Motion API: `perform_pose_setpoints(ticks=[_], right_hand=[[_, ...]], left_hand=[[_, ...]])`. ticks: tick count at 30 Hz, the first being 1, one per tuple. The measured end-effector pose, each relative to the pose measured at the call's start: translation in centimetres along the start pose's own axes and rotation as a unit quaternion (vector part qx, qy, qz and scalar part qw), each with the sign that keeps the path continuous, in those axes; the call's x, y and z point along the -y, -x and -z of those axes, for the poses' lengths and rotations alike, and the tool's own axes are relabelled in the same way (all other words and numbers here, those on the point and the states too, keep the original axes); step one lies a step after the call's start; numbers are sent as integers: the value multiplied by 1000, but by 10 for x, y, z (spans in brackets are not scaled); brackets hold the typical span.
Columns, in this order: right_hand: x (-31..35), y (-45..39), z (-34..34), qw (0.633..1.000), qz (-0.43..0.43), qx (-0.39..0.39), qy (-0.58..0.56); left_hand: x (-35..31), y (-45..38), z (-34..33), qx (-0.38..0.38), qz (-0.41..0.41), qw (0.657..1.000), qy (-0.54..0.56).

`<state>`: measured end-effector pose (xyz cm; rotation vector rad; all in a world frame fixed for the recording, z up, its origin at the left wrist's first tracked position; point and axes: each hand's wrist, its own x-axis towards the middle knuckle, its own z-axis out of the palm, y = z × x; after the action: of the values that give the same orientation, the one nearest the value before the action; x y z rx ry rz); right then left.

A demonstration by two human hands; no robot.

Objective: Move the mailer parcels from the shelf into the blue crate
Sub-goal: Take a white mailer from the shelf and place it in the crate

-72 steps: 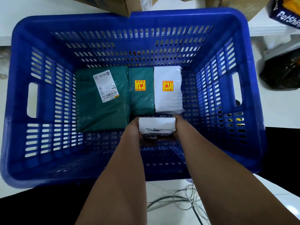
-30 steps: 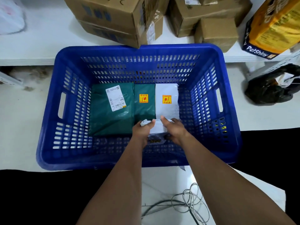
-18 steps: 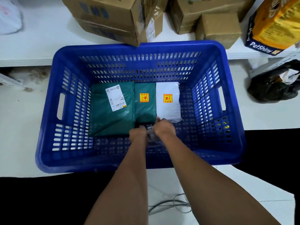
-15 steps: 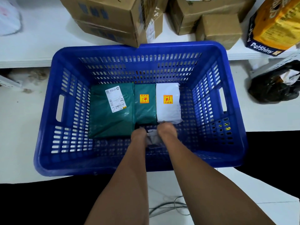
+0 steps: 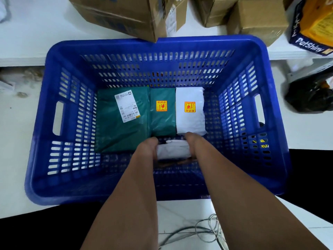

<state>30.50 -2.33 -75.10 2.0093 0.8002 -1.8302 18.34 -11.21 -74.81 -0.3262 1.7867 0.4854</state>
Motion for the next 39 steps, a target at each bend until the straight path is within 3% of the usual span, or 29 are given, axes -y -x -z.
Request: perform_pose_setpoints(ticks=[9, 11, 16, 20, 24, 27, 32, 39], right_hand=[[-14, -41, 6, 993, -6, -31, 118], [-12, -36, 5, 993, -9, -7, 116], [-12, -4, 13, 970, 17, 15, 240], [-3, 27, 25, 993, 53, 0, 102], [14, 36, 26, 983, 160, -80, 50], [14, 27, 22, 970, 201, -126, 54], [28, 11, 15, 935, 266, -203, 121], [64, -21, 0, 920, 280, -226, 159]], left_hand=[[11, -30, 2, 2, 17, 999, -39], [11, -30, 1, 13, 18, 999, -42], [10, 5, 3, 82, 58, 994, -54], [-7, 28, -1, 82, -27, 995, -58], [-22, 45, -8, 42, -142, 988, -52], [-21, 44, -11, -16, -239, 970, -46], [-25, 28, -16, -73, -327, 939, -76], [-49, -20, -22, -171, -362, 904, -146]])
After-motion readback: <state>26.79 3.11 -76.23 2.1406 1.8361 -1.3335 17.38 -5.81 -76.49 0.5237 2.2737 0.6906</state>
